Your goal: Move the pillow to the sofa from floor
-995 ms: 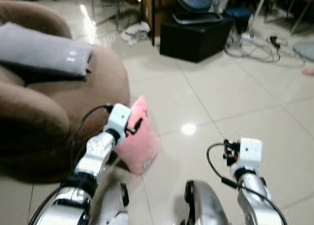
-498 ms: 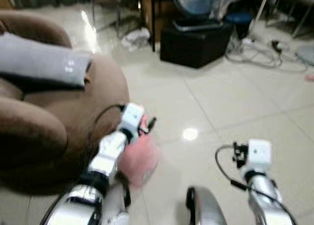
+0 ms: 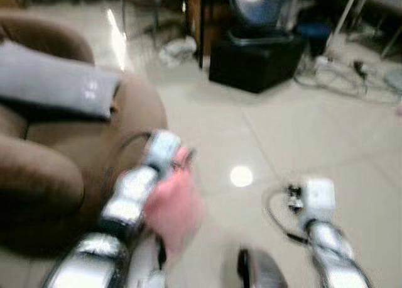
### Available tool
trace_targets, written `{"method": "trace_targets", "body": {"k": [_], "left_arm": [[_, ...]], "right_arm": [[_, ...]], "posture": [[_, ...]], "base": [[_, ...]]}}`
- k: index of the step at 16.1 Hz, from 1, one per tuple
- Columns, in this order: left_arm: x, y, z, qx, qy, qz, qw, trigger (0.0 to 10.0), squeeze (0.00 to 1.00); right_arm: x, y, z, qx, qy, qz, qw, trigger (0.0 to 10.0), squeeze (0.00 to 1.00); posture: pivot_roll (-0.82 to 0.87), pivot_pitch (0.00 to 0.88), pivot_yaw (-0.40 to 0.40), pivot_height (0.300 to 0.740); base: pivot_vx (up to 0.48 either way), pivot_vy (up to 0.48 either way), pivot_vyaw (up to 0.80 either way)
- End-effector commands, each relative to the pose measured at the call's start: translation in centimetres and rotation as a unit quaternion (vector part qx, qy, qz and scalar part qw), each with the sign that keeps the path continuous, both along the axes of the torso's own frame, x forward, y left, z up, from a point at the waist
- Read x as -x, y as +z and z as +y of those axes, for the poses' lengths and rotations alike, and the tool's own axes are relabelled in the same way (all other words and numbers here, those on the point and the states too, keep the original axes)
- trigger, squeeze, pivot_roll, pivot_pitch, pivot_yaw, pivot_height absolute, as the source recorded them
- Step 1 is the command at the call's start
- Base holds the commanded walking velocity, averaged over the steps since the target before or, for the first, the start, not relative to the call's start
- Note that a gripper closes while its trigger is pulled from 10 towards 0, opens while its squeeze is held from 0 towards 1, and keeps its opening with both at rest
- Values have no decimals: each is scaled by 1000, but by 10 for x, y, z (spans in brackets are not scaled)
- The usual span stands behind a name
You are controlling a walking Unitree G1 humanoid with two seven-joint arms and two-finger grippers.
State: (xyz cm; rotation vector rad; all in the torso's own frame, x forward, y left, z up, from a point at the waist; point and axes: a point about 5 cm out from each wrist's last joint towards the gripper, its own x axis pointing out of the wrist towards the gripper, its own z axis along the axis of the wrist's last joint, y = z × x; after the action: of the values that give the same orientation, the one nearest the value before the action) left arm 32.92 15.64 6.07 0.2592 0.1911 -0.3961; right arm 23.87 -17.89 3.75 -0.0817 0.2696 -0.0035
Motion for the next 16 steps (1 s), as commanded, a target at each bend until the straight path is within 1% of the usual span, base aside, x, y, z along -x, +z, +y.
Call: {"method": "trace_targets", "body": {"k": [1, 3, 4, 7, 9, 10, 11, 12, 13, 14, 15, 16], "left_arm": [[-3, 4, -17, 7, -22, -8, 1000, 10000, 0], [-2, 2, -17, 6, -18, -6, 1000, 10000, 0], [-1, -3, -15, -11, -19, 9, 1000, 10000, 0], [3, -14, -11, -40, -22, 37, 998, 10000, 0], [3, -23, -5, -72, 0, 75, 995, 10000, 0], [2, -26, -2, -105, 13, 91, 990, 10000, 0], [1, -27, -2, -118, 16, 97, 988, 10000, 0], [0, -28, -2, -136, 17, 99, 986, 10000, 0], [-1, -28, 0, -144, 27, 105, 984, 10000, 0], [-2, -28, 0, -135, 37, 116, 983, 10000, 1000], [-3, -27, 0, -129, 41, 124, 983, 10000, 1000], [-5, -26, -2, -136, 45, 126, 982, 10000, 1000]], "right_arm": [[8, -6, -11, 9, -9, 18, 1000, 10000, 0], [10, -6, -11, 13, 0, 21, 1000, 10000, 0], [10, -7, -10, 18, 6, 24, 1000, 10000, 0], [12, -7, -6, 19, 24, 29, 999, 10000, 0], [15, -6, -3, 20, 30, 27, 999, 10000, 0], [18, -6, -2, 20, 31, 27, 999, 10000, 0], [20, -5, -2, 22, 33, 25, 999, 10000, 0], [22, -5, -1, 24, 38, 26, 999, 10000, 0], [25, -5, 1, 27, 50, 29, 998, 10000, 0], [29, -4, 4, 33, 66, 31, 997, 10000, 0], [32, -3, 7, 37, 81, 34, 995, 10000, 0], [36, 0, 11, 46, 106, 35, 993, 10000, 0]], "posture": [[-27, 19, 4, 570], [-28, 21, 5, 570], [-28, 24, 4, 570], [-31, 35, 1, 565], [-38, 48, 0, 545], [-40, 58, 1, 530], [-48, 70, 0, 520], [-51, 77, -1, 520], [-61, 90, -3, 520], [-71, 101, -2, 520], [-83, 114, -1, 520], [-96, 132, 0, 520]], "base": [[315, 0, 0], [152, 0, 0], [0, 0, 0], [0, 0, 0], [0, 0, 0], [0, 0, 0], [0, 0, 0], [0, 0, 0], [0, 0, 0], [0, 0, 0], [0, 0, 0], [0, 0, 0]]}}
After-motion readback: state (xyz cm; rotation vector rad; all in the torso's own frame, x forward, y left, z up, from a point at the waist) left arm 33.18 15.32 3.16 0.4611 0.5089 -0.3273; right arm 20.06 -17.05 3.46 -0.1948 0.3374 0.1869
